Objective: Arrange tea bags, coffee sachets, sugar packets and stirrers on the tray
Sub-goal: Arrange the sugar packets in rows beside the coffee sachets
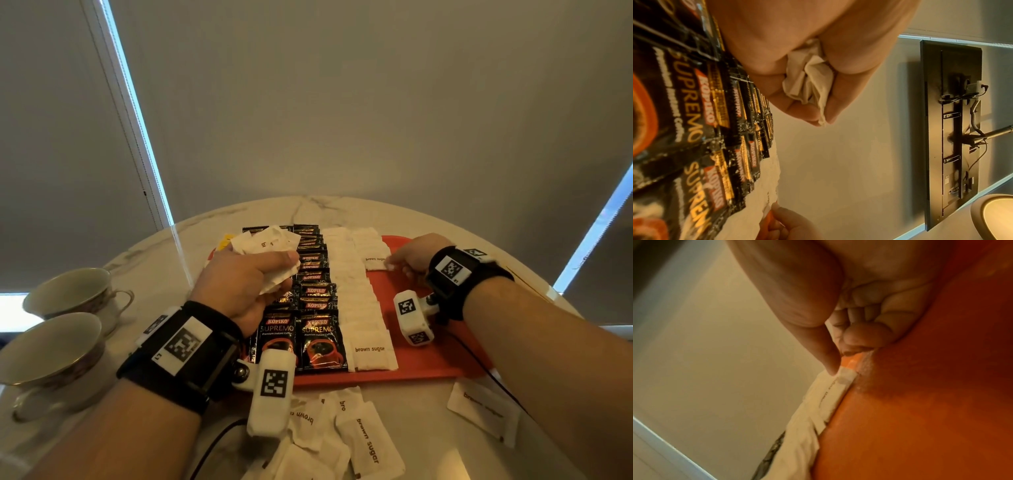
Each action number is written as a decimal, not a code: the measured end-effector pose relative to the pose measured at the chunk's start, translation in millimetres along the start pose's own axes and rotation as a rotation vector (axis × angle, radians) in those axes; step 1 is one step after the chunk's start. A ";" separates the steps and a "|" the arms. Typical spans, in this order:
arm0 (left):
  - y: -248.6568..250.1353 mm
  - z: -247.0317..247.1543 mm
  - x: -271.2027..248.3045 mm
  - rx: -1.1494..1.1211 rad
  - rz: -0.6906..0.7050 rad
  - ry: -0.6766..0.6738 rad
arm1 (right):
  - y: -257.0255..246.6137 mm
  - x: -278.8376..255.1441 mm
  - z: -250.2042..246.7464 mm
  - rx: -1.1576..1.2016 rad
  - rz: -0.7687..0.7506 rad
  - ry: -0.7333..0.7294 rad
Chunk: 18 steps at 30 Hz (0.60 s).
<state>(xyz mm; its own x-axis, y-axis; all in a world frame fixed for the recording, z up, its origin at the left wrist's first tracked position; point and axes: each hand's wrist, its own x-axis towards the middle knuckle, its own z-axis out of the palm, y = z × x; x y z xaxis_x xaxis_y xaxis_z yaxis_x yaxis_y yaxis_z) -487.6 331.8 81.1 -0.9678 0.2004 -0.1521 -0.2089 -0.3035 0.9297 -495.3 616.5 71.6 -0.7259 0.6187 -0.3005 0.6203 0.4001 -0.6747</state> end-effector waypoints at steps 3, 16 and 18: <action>1.0 0.8 -0.6 -0.015 -0.012 -0.010 | -0.4 -1.7 2.1 0.132 -0.010 0.009; 2.5 7.0 -14.7 0.007 -0.148 -0.186 | -13.8 -76.8 13.8 0.575 -0.261 -0.326; 2.5 8.5 -17.3 0.021 -0.148 -0.221 | -15.1 -95.6 22.8 0.556 -0.339 -0.479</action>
<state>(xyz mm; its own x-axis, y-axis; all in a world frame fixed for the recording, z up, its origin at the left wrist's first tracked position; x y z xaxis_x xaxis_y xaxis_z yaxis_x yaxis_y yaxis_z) -470.1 335.5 88.9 -0.8725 0.4405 -0.2116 -0.3402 -0.2366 0.9101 -442.0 535.9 95.1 -0.9746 0.1165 -0.1911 0.1970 0.0411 -0.9795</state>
